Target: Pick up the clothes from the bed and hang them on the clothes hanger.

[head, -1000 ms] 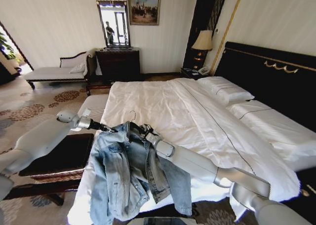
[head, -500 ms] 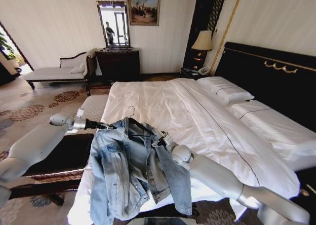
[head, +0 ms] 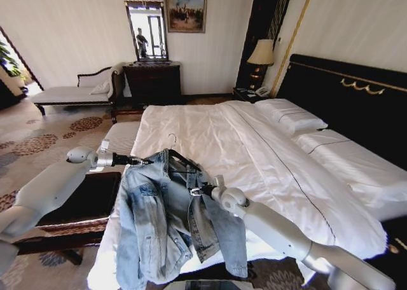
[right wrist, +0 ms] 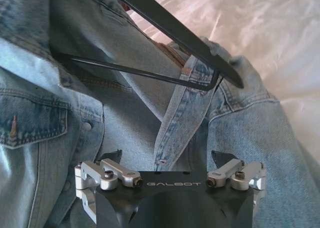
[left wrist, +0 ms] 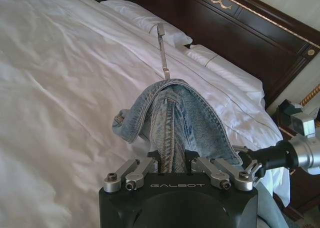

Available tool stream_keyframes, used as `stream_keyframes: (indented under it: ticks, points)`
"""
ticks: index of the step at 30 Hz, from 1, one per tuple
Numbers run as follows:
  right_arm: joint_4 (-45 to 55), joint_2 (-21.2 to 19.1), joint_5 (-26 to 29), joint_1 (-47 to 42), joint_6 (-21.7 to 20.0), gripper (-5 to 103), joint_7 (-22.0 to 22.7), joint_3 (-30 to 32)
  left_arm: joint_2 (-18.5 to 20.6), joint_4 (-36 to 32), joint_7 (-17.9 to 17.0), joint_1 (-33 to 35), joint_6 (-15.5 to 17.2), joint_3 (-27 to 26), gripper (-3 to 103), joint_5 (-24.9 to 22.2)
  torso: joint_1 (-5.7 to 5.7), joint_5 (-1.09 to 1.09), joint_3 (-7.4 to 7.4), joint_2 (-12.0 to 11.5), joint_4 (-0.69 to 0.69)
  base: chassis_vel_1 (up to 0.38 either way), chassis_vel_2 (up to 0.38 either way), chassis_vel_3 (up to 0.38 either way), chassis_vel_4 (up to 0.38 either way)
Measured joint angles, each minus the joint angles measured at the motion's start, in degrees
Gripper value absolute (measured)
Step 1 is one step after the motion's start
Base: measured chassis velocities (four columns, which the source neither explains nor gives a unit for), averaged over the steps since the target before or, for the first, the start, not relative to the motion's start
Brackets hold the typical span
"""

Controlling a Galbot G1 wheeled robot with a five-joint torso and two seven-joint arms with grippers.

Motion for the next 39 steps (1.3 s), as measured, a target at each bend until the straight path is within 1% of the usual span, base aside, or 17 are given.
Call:
stream_keyframes:
  ticks: [3, 6, 8, 9, 11, 13, 17, 24, 27, 28, 30, 31, 32, 33, 36, 37, 39]
  points:
    - [-1.97, 1.24, 1.5, 0.29, -0.14, 99, 0.36, 0.24, 0.08, -0.33, -0.12, 0.02, 0.21, -0.22, 23, -0.58, 0.0, 0.0, 0.0, 0.0, 0.0, 0.0, 0.0, 0.0, 0.0]
    - [-5.0, 3.94, 4.44, 1.12, -0.6, 98, 1.06, 0.45, 0.18, -0.85, -0.45, -0.11, 0.86, -0.39, 23, -1.87, 0.0, -0.01, 0.01, 0.0, 0.01, 0.0, 0.0, 0.0, 0.0]
    - [-5.84, 4.64, 4.61, 1.31, -0.61, 98, 1.13, 0.42, 0.27, -0.95, -0.46, -0.2, 0.92, -0.39, 23, -2.02, 0.01, -0.01, 0.01, 0.0, 0.0, 0.0, 0.0, 0.0, 0.0]
    - [-6.89, 5.76, 4.77, 1.54, -0.62, 98, 1.26, 0.41, 0.53, -1.22, -0.47, -0.23, 0.95, -0.27, 23, -2.23, 0.01, -0.01, 0.01, 0.0, 0.0, 0.0, 0.0, 0.0, 0.0]
    - [-7.9, 6.91, 5.2, 1.78, -0.54, 96, 1.36, 0.41, 0.96, -1.88, -0.52, 0.02, 1.0, -0.24, 23, -2.63, 0.01, -0.01, 0.01, 0.0, 0.0, 0.0, 0.0, 0.0, 0.0]
    - [-8.29, 7.29, 5.5, 1.92, -0.43, 95, 1.43, 0.42, 1.22, -2.33, -0.55, 0.27, 1.02, -0.31, 23, -2.84, 0.01, -0.01, 0.01, 0.0, 0.0, 0.0, 0.0, 0.0, 0.0]
    - [-10.98, 10.12, 6.52, 2.92, 0.25, 87, 1.62, 1.01, 2.27, -3.99, -0.57, 1.73, 1.05, -1.28, 23, -3.65, 0.01, -0.01, 0.01, 0.0, 0.01, 0.0, 0.0, 0.0, 0.0]
    - [-13.61, 12.04, 6.08, 4.08, 0.67, 80, 1.46, 1.7, 3.02, -5.45, -0.73, 3.75, 1.23, -3.37, 23, -4.01, 0.01, -0.02, 0.01, 0.0, 0.01, 0.0, 0.0, 0.0, 0.0]
    - [-14.16, 11.87, 5.68, 4.39, 0.76, 64, 1.29, 1.89, 3.55, -5.86, -0.73, 4.19, 1.23, -3.78, 23, -4.09, 0.01, -0.01, 0.01, 0.0, 0.0, 0.0, 0.0, 0.0, 0.0]
    - [-14.16, 11.87, 5.68, 4.39, 0.76, 64, 1.29, 1.89, 3.55, -5.86, -0.73, 4.19, 1.23, -3.78, 23, -4.09, 0.01, -0.01, 0.01, 0.0, 0.0, 0.0, 0.0, 0.0, 0.0]
    - [-14.18, 11.18, 5.63, 4.51, 0.76, 53, 1.22, 2.21, 3.91, -5.94, -0.7, 4.57, 1.22, -4.27, 23, -4.17, 0.01, -0.01, 0.01, 0.0, 0.0, 0.0, 0.0, 0.0, 0.0]
    - [-14.2, 10.73, 5.67, 4.58, 0.76, 53, 1.19, 2.29, 4.07, -5.98, -0.67, 4.7, 1.19, -4.44, 23, -4.24, 0.01, -0.01, 0.01, 0.0, 0.0, 0.0, 0.0, 0.0, 0.0]
    - [-14.24, 10.37, 5.83, 4.66, 0.76, 48, 1.16, 2.32, 4.17, -5.98, -0.64, 4.77, 1.15, -4.51, 23, -4.27, 0.01, -0.01, 0.01, 0.0, 0.0, 0.0, 0.0, 0.0, 0.0]
    - [-14.24, 10.37, 5.83, 4.66, 0.76, 48, 1.16, 2.32, 4.17, -5.98, -0.64, 4.77, 1.15, -4.51, 23, -4.27, 0.01, -0.01, 0.01, 0.0, 0.0, 0.0, 0.0, 0.0, 0.0]
    - [-14.7, 9.79, 6.49, 4.93, 0.76, 32, 0.76, 2.46, 4.24, -5.59, -0.35, 4.89, 0.89, -5.02, 23, -4.27, 0.01, 0.0, 0.01, 0.0, -0.01, 0.0, 0.0, 0.0, 0.0]
    - [-14.7, 9.79, 6.49, 4.93, 0.76, 32, 0.76, 2.46, 4.24, -5.59, -0.35, 4.89, 0.89, -5.02, 23, -4.27, 0.01, 0.0, 0.01, 0.0, -0.01, 0.0, 0.0, 0.0, 0.0]
    - [-14.72, 9.68, 7.03, 4.91, 0.76, 21, 0.5, 2.52, 3.96, -5.38, -0.28, 4.83, 0.9, -5.48, 23, -4.27, 0.01, 0.0, 0.01, 0.0, 0.01, 0.0, 0.0, 0.0, 0.0]
